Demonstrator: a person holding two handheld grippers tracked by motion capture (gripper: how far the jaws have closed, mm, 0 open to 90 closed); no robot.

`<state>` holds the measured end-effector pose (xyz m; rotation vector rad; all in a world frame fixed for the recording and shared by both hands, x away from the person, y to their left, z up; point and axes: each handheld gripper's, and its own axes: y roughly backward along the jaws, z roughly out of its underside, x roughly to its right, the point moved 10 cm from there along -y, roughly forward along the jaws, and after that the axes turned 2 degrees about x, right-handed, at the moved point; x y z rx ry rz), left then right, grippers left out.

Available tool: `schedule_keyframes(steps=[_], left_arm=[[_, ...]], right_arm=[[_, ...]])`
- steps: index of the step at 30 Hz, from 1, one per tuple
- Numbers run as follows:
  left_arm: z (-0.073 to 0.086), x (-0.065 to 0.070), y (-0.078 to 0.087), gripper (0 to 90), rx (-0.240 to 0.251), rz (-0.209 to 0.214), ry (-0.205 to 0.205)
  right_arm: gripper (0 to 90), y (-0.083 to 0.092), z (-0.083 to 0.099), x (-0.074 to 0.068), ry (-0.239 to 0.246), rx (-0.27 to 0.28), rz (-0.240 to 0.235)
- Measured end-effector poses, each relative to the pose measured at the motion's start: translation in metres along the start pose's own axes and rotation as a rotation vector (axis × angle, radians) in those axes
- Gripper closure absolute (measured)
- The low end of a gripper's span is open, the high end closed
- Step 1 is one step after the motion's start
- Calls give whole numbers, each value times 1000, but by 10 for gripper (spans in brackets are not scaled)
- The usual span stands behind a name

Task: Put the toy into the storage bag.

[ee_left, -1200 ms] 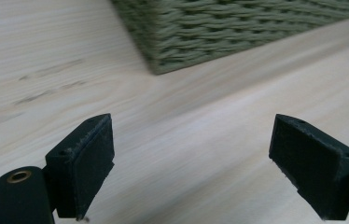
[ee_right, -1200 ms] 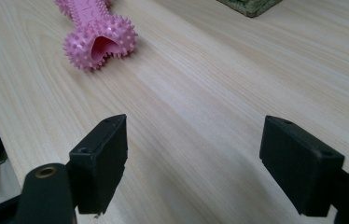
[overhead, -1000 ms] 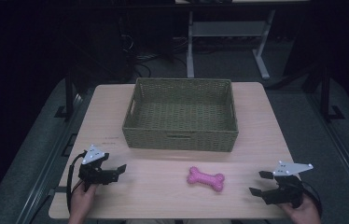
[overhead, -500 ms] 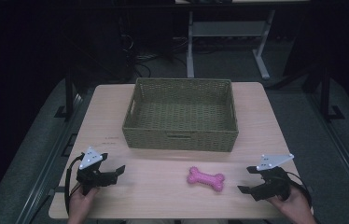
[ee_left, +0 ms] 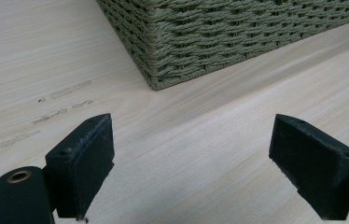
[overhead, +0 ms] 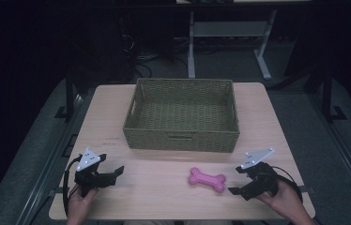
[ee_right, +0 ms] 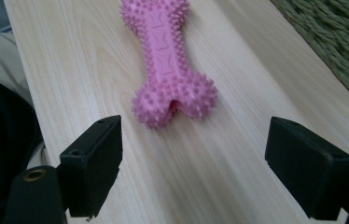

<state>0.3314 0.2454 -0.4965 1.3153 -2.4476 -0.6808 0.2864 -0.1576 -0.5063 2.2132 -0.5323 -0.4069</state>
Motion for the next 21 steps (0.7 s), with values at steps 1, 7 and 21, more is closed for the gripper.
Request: schedule_keyframes(steps=[1,7,21], left_arm=[[0,0,0,134,-3,1,-1],[0,-2,-2,134,0,0,5],[-1,-1,-2,134,1,7,0]], right_arm=[[186,-1,-2,-1,4,-9,-1],[186,-10,-21,-6,58,-51,-27],[214,-32,-54,-13,145,-137,-67]])
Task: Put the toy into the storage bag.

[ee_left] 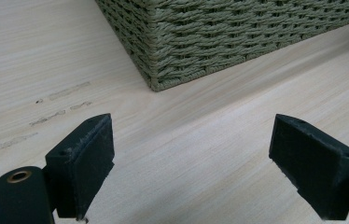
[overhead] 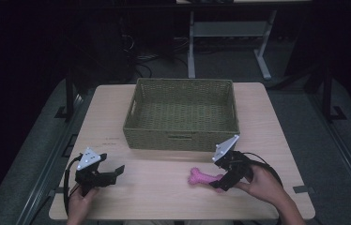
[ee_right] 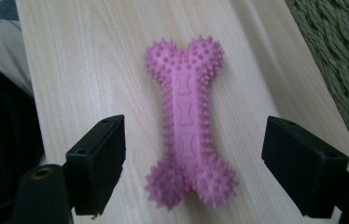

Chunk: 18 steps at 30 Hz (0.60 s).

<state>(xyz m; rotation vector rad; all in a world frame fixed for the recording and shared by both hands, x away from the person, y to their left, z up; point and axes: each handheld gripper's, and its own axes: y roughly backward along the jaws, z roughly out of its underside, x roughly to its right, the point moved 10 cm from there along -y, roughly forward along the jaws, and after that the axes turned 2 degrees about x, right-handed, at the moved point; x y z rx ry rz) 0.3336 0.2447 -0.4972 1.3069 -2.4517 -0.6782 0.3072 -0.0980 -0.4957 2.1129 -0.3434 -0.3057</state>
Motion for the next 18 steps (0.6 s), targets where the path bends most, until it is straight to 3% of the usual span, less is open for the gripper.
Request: schedule_keyframes(steps=[10,18], left_arm=[[1,-1,0,134,-5,-3,2],[1,-4,2,134,-3,-12,19]], right_arm=[[254,-18,-6,1,29,-67,3],[363,-34,-5,-1,58,-139,7]])
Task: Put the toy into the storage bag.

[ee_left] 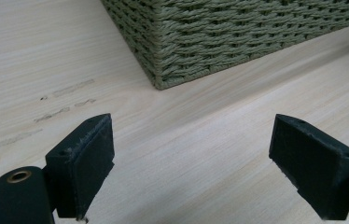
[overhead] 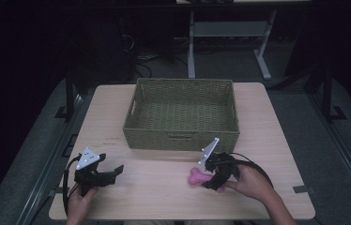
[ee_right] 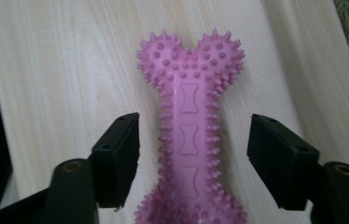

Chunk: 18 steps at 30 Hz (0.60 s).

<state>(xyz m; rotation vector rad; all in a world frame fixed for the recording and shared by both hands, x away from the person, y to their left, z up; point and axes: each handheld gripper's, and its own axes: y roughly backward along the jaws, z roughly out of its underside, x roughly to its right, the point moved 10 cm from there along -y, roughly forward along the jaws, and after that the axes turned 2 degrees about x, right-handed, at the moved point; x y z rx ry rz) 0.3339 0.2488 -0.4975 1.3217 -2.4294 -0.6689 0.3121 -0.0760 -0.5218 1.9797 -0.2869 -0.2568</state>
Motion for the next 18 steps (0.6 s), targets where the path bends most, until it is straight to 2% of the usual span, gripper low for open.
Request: schedule_keyframes(steps=[18], left_arm=[[-1,-2,2,134,4,-2,10]], right_arm=[[566,-10,5,-3,55,-72,17]])
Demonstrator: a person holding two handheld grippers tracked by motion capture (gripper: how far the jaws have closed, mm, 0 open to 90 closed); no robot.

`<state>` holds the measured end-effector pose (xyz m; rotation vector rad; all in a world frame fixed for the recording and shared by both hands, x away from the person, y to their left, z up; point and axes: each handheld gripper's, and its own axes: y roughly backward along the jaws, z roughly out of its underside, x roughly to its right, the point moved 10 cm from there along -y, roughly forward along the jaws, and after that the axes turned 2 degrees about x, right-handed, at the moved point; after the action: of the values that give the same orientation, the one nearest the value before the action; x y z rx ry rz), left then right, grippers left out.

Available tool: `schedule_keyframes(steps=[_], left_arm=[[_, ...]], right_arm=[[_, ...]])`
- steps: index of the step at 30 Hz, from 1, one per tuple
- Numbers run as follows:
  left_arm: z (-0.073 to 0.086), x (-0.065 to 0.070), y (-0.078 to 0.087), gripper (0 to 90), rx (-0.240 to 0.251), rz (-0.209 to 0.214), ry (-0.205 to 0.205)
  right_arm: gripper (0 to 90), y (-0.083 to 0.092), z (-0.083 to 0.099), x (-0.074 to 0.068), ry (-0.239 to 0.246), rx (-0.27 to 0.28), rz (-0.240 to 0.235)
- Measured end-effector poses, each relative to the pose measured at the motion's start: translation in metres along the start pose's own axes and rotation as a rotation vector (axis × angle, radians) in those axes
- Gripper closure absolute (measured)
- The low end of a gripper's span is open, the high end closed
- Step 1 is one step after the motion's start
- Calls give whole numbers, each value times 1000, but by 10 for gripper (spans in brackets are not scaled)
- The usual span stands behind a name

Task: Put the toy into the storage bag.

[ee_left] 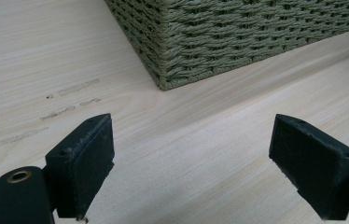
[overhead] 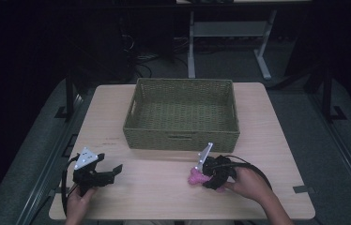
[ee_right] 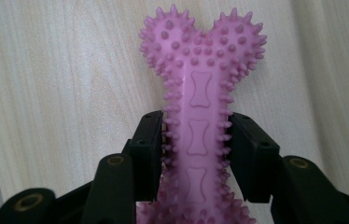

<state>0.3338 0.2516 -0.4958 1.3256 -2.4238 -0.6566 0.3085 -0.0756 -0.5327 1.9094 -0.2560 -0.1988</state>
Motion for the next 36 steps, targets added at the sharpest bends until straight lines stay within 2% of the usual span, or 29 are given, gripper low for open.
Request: schedule_keyframes(steps=[6,12,22,30,36], left_arm=[[0,-2,2,134,6,1,8],[-1,-3,4,134,13,-4,9],[-1,-2,5,134,13,-4,6],[-1,-4,6,134,17,-9,5],[-2,-5,8,134,23,-8,6]], right_arm=[[579,1,1,-1,14,-14,-13],[581,7,-1,0,12,2,-46],[581,34,-8,12,-9,76,-97],[581,50,-11,21,-14,109,-136],[580,61,-17,29,-11,125,-144]])
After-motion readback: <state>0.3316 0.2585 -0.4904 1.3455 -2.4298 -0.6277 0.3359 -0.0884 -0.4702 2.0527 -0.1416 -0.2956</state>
